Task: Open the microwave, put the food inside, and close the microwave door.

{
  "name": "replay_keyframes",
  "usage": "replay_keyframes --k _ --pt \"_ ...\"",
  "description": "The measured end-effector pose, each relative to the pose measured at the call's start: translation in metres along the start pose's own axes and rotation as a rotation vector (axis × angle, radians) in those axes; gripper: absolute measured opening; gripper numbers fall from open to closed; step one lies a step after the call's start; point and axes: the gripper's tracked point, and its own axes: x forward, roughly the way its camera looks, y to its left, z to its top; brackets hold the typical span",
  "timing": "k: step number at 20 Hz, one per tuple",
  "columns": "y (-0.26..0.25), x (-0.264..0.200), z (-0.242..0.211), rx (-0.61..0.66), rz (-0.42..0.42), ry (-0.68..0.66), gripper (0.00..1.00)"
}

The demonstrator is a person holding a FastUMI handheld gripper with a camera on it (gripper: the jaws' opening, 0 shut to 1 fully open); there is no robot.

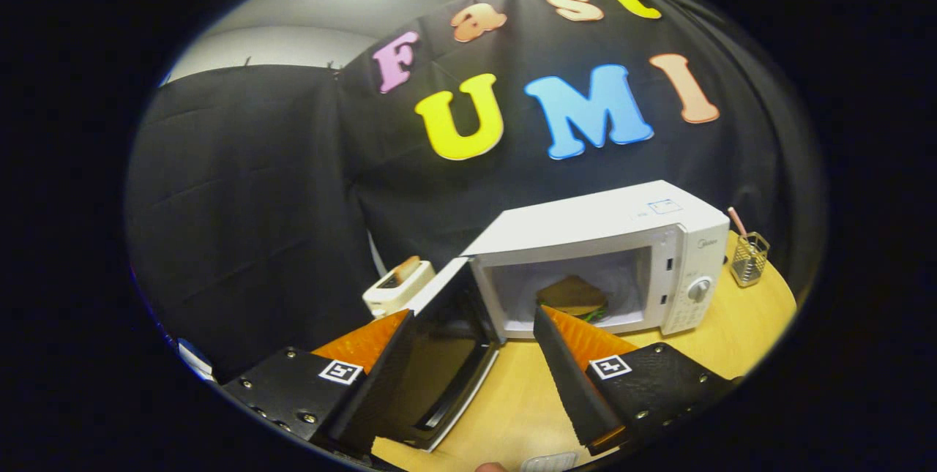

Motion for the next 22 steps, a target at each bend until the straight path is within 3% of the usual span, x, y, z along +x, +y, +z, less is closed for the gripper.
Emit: replay_keyframes --k 9,14,16,18,19,20,21,22 --pt "0.160 -0.030 -0.039 -0.169 0.372 0.033 0.97" --pt "0.217 -0.035 -0.090 -0.189 0.498 0.130 0.95" --pt "0.224 -0.029 -0.111 -0.201 0.502 0.172 0.82" --pt "0.221 -0.018 -0.129 -0.221 0.471 0.202 0.60" --pt "0.218 -0.012 -0.138 -0.229 0.453 0.219 0.36" --pt "0.209 -0.004 -0.145 -0.245 0.404 0.225 0.29" --pt "0.196 0.004 -0.146 -0.258 0.348 0.219 0.10" --pt "0.189 0.007 -0.154 -0.260 0.337 0.242 0.01"
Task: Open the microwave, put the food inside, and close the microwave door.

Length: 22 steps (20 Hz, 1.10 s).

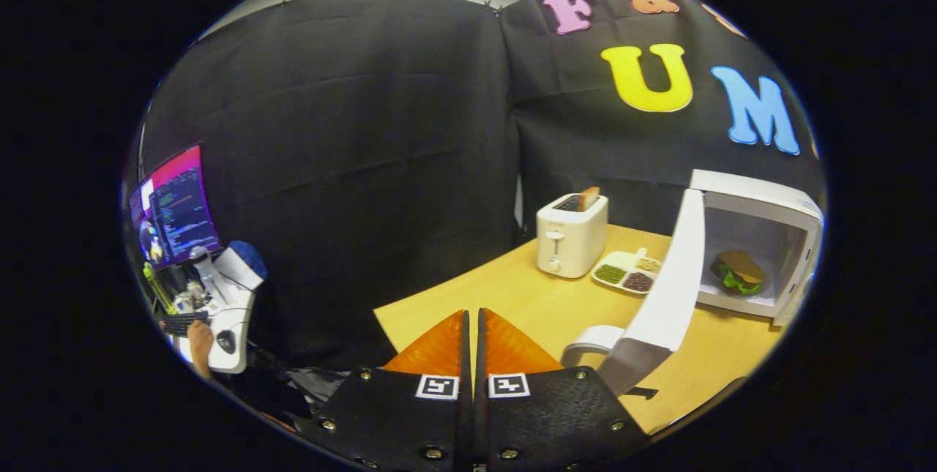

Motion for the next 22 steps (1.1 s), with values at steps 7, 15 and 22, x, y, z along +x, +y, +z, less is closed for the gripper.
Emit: replay_keyframes --k 7,15,22 --pt "-0.030 -0.001 -0.017 0.025 -0.073 0.044 0.01" --pt "-0.061 -0.038 -0.020 0.056 -0.107 0.061 0.01" --pt "-0.109 -0.072 -0.028 0.104 -0.187 0.069 0.01"
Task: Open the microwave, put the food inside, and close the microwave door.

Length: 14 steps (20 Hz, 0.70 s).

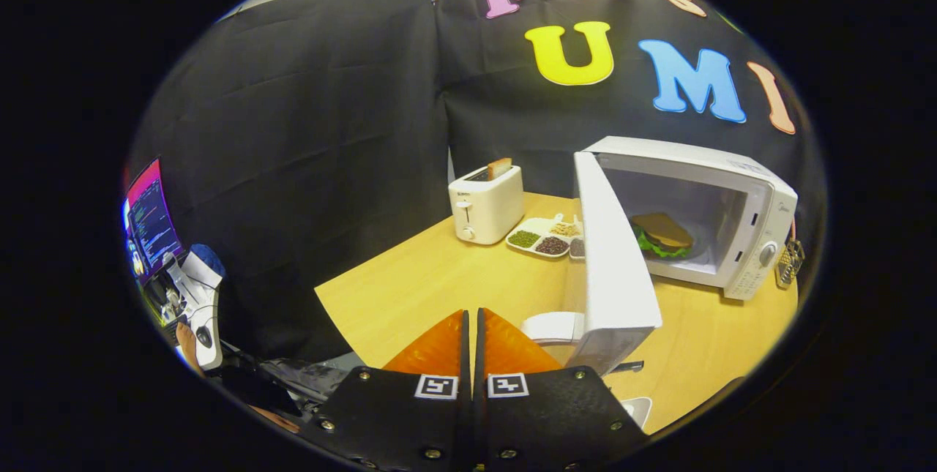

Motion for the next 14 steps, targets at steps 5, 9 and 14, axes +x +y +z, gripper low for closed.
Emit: replay_keyframes --k 5,9,14 --pt "-0.052 -0.007 -0.005 0.065 -0.076 0.008 0.01" --pt "-0.095 -0.013 -0.004 0.087 -0.144 0.000 0.01" --pt "-0.153 -0.013 0.004 0.089 -0.228 -0.007 0.01"
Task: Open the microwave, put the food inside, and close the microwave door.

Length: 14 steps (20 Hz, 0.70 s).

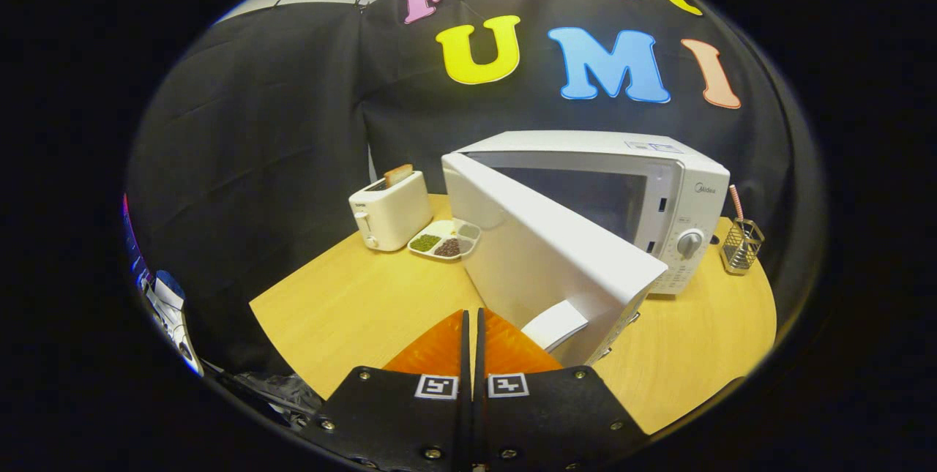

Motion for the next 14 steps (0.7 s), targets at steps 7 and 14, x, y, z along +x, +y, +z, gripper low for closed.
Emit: replay_keyframes --k 7,14 --pt "-0.066 0.033 0.015 -0.007 -0.114 0.003 0.01" --pt "-0.115 0.065 0.038 -0.004 -0.226 -0.010 0.01"
